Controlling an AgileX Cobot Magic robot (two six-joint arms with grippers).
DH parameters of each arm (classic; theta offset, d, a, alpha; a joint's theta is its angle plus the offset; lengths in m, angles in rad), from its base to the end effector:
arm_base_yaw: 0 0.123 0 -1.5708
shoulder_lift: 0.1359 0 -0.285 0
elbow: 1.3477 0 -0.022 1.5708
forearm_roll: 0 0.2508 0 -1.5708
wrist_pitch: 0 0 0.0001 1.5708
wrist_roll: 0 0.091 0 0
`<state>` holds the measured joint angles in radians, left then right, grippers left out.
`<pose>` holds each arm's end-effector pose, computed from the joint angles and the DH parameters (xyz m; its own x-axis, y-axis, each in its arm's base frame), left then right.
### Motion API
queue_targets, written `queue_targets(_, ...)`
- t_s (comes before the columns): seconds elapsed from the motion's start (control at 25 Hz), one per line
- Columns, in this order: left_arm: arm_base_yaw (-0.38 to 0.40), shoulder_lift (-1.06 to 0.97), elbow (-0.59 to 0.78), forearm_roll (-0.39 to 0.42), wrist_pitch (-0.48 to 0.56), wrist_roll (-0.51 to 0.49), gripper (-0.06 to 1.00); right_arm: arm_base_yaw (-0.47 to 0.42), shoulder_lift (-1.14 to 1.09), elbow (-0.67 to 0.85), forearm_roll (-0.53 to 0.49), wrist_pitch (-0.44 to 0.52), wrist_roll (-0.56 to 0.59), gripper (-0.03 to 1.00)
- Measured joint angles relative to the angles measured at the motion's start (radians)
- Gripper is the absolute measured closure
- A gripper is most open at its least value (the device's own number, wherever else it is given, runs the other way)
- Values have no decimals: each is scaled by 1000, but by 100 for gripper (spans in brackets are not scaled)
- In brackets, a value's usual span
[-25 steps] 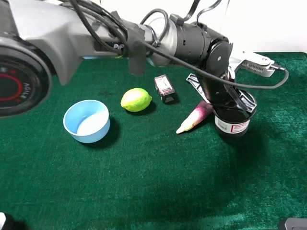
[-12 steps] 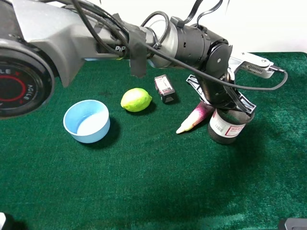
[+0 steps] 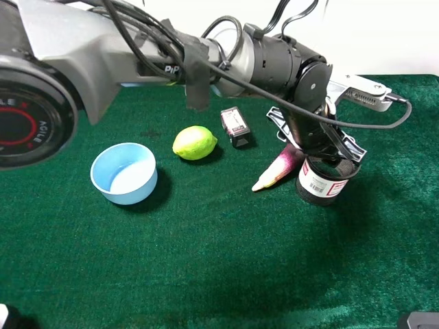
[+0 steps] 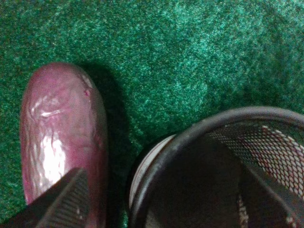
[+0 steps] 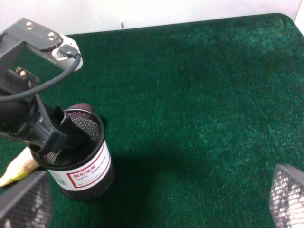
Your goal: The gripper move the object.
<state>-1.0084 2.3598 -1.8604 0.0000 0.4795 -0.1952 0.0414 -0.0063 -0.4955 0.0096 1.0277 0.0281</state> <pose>0.2790 -0.4427 0.1434 -0.5711 0.5424 -0.6162 0.7494 0.6508 -0.1218 -0.0040 0.0006 0.2787 -0.4258 0.0154 -0.9047 -0.0348 0.9988 0.0334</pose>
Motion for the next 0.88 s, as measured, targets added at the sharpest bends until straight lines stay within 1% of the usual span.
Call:
queue_targets(0.24,0,-47,-10,5,32,2,28,0,0,0,0,0,0,27)
queue_targets(0.48,0,-106,-51,5,159,3,28,0,0,0,1,0,0,27)
queue_targets(0.88,0,-242,-57,5,329,3,28,0,0,0,1,0,0,27)
